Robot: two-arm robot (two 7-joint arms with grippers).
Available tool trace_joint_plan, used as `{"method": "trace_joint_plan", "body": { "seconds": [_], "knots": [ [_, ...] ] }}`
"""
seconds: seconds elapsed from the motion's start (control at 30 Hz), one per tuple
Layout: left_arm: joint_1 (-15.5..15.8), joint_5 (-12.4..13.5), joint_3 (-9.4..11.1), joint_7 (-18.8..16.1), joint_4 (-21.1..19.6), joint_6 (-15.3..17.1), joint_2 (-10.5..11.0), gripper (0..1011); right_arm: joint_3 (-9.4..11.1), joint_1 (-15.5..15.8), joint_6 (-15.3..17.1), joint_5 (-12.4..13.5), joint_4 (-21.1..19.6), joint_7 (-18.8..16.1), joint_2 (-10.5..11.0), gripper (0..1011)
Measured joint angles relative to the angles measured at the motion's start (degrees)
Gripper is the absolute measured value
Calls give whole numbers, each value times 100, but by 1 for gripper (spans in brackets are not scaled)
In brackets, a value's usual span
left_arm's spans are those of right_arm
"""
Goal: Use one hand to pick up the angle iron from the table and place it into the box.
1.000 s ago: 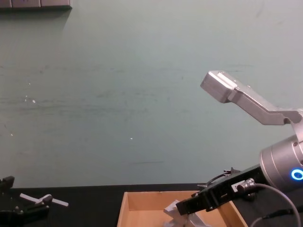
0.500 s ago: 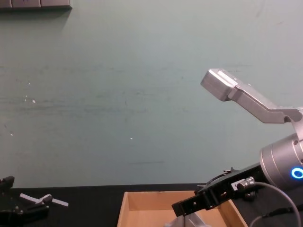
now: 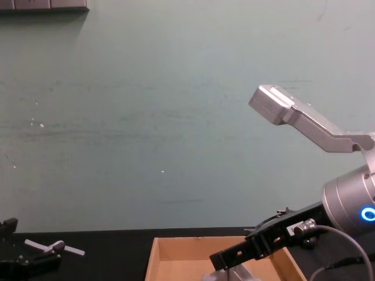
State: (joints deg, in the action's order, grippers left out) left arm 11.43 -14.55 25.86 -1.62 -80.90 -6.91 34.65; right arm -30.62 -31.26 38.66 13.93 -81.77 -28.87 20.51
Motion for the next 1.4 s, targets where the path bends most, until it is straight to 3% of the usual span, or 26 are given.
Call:
{"method": "trace_joint_plan", "body": {
  "seconds": [0.23, 0.43, 0.47, 0.6, 0.77, 0.87, 0.9, 1.0, 1.03, 1.13, 1.27, 1.4],
  "knots": [
    [0, 0, 0, 0, 0, 0, 0, 1005, 99, 143, -201, 22, -83, 89, 62, 1000],
    [0, 0, 0, 0, 0, 0, 0, 1005, 497, 663, -1119, 65, -222, 608, 98, 1000],
    [0, 0, 0, 0, 0, 0, 0, 1005, 497, 663, -1119, 65, -222, 608, 98, 1000],
    [0, 0, 0, 0, 0, 0, 0, 1005, 674, 945, -1712, -4, -236, 913, 62, 1000],
    [0, 0, 0, 0, 0, 0, 0, 1005, 880, 1312, -2888, -331, -35, 1503, -162, 1000],
    [0, 0, 0, 0, 0, 0, 0, 1005, 936, 1378, -3383, -526, 194, 1806, -329, 1000],
    [0, 0, 0, 0, 0, 0, 0, 1005, 936, 1378, -3383, -526, 194, 1806, -329, 1000],
    [0, 0, 0, 0, -1, 0, 0, 1005, 978, 1403, -4017, -747, 514, 2124, -554, 1000],
    [0, 0, 0, 0, 0, 0, 0, 1004, 978, 1403, -4017, -747, 514, 2124, -554, 1000],
    [0, 0, 0, 0, 0, 0, 0, 1005, 1020, 1386, -4536, -859, 820, 2293, -758, 1000],
    [0, 0, 0, 0, 0, 0, 0, 1005, 1069, 1345, -4895, -924, 1100, 2388, -929, 1000],
    [0, 0, 0, 0, 0, 0, 0, 1005, 1133, 1334, -5042, -942, 1252, 2426, -1048, 1000]
  ]
}}
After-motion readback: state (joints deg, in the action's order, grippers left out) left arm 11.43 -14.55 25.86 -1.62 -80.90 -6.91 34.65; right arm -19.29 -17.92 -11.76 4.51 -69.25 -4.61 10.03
